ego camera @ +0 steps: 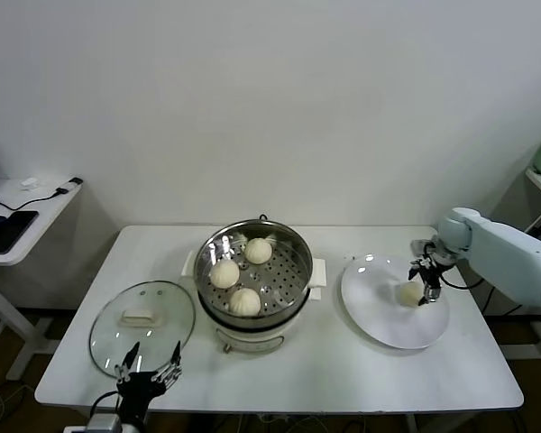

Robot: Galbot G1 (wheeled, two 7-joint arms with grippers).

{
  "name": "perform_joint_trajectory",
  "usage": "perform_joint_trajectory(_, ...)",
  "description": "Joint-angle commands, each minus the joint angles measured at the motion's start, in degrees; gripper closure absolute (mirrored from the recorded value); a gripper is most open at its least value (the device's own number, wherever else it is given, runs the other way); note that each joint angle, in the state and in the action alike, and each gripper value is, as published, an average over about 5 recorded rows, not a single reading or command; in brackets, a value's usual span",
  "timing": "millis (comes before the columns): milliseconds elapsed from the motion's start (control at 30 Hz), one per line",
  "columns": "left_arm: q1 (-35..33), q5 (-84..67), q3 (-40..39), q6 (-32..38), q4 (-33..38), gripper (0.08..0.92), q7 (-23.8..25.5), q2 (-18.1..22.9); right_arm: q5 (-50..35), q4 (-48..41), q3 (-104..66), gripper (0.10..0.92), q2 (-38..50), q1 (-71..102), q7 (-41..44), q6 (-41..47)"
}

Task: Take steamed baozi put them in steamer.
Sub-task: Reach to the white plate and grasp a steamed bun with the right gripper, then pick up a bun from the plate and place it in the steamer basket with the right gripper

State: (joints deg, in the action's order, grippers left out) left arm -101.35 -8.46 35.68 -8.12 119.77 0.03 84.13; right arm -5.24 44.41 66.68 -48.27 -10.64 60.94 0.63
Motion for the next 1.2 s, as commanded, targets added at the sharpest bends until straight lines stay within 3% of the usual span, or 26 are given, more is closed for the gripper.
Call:
perform_joint_trajectory(33, -0.13, -0.13, 0.09, 0.01, 0.18, 0.177, -0.01, -0.04, 0.51, -0.72, -0.09, 0.338, -0.49, 0.62, 0.21, 0.41)
perform_joint_trajectory(167, -0.23, -0.15, 0.07, 0.05, 0.36, 0.177, -0.02, 0.01, -0.4, 0.81, 0.82, 0.412, 0.11, -0.35, 0.43, 0.97)
perform_joint_trajectory(433, -0.59, -0.07, -0.08, -0.05, 1.52, 0.177, 0.04, 0.08, -5.98, 7.36, 8.18, 0.467, 3.14, -8.01, 0.73, 2.89)
perform_joint_trajectory(633, -0.78, -0.09, -0.29, -0.1, 2.37, 0.177, 0.04, -0.03, -20.15, 19.99, 27.1, 0.489, 5.6, -28.53, 0.21, 5.34)
perform_joint_trajectory(800, -0.65, -0.23, -0.54, -0.17, 3.06, 0.177, 0.02, -0.26, -32.79, 29.63, 40.89, 0.495, 2.33, -47.95, 0.0, 7.42)
perform_joint_trajectory(967, -0.13, -0.73, -0.98, -0.48, 3.57, 0.177, 0.02, -0.44, -45.08, 37.63, 43.7, 0.497, -3.65, -59.29, -1.6, 11.53)
perform_joint_trajectory(1200, 0.85, -1.79, -1.27, -0.98, 4.17, 0.177, 0.47, -0.73, -56.57, 45.24, 39.21, 0.499, -14.63, -59.2, -9.03, 18.39)
